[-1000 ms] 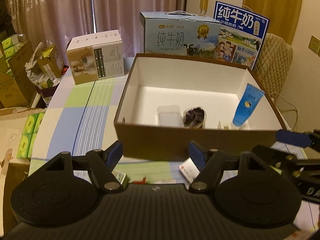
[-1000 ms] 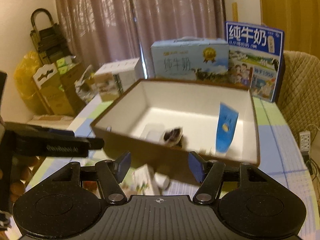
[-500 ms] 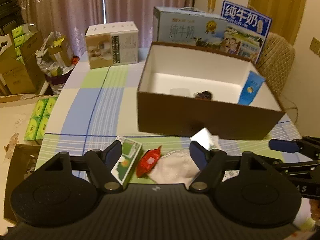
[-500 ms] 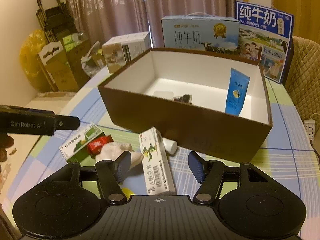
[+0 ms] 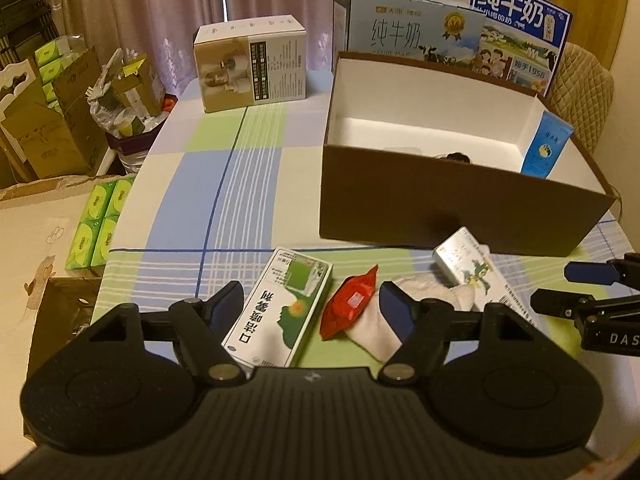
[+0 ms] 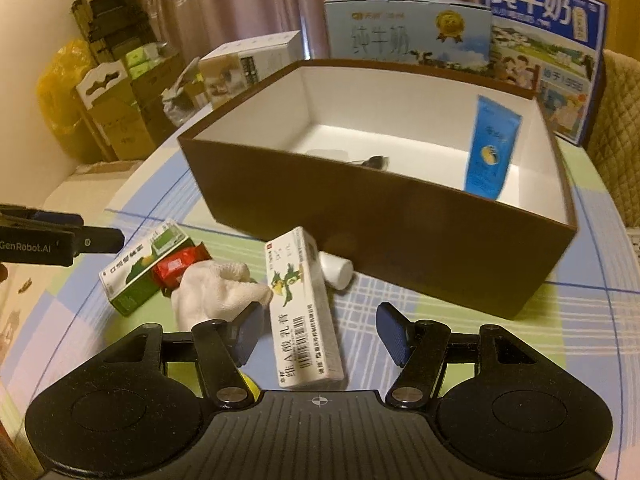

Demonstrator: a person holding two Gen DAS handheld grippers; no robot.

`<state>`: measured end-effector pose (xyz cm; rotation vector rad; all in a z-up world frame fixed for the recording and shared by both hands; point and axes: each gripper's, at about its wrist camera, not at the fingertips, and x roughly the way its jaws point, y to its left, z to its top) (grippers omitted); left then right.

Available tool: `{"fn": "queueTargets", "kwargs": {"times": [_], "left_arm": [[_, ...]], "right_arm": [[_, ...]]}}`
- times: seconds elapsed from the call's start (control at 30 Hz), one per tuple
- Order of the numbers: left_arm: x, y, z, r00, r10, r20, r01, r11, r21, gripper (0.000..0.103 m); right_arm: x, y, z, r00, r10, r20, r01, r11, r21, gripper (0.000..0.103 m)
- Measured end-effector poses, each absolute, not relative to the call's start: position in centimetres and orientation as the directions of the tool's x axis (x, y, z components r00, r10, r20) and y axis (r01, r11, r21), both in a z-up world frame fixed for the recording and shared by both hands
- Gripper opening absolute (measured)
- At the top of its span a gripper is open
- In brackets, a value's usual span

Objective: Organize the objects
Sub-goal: 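Withdraw both tools from the box toward the items on the tablecloth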

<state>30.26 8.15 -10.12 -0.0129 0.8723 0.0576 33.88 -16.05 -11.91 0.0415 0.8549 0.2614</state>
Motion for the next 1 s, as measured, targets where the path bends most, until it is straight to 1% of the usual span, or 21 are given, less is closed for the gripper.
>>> {"fn": "queueTargets", "kwargs": {"times": [0.13,0.27,0.43,0.73,0.83,0.9,0.97,1.0], "left_arm": [[30.4,8.8,-10.9,0.629,0.054,-0.776,-0.055,0.998,0.025,0.071],[30.5,9.6,-11.4,0.618,0.057,-0.784,-0.064,0.998,0.021,0.071],[31.1,10.1,-12.2,0.601,0.067,-0.797,-0.067,0.997,0.034,0.071],[31.7,10.2,-13.4,0.576,0.080,-0.813,-0.052,0.997,0.062,0.073],[31.9,10.2,-13.7,0.569,0.085,-0.818,-0.053,0.996,0.067,0.073],[32.0,10.3,-13.9,0.562,0.085,-0.823,-0.054,0.996,0.066,0.075],[32.2,10.5,-14.2,0.553,0.079,-0.830,-0.052,0.997,0.060,0.075],[32.2,10.6,-14.3,0.547,0.078,-0.834,-0.052,0.997,0.059,0.075]], "right_arm": [[34.5,-14.8,-12.9,0.601,0.252,-0.759,-0.248,0.961,0.122,0.060],[35.0,-13.6,-14.1,0.587,0.230,-0.776,-0.276,0.958,0.076,0.060],[35.6,-13.2,-15.3,0.574,0.201,-0.794,-0.274,0.961,0.046,0.060],[37.0,-12.2,-16.6,0.579,0.175,-0.796,-0.269,0.963,0.016,0.060],[37.2,-11.8,-17.0,0.580,0.166,-0.798,-0.282,0.960,-0.005,0.057],[37.4,-11.6,-17.3,0.575,0.166,-0.801,-0.288,0.958,-0.009,0.052],[37.5,-11.7,-17.5,0.573,0.159,-0.804,-0.290,0.957,-0.018,0.043],[37.5,-11.7,-17.5,0.575,0.155,-0.803,-0.291,0.957,-0.023,0.042]]}}
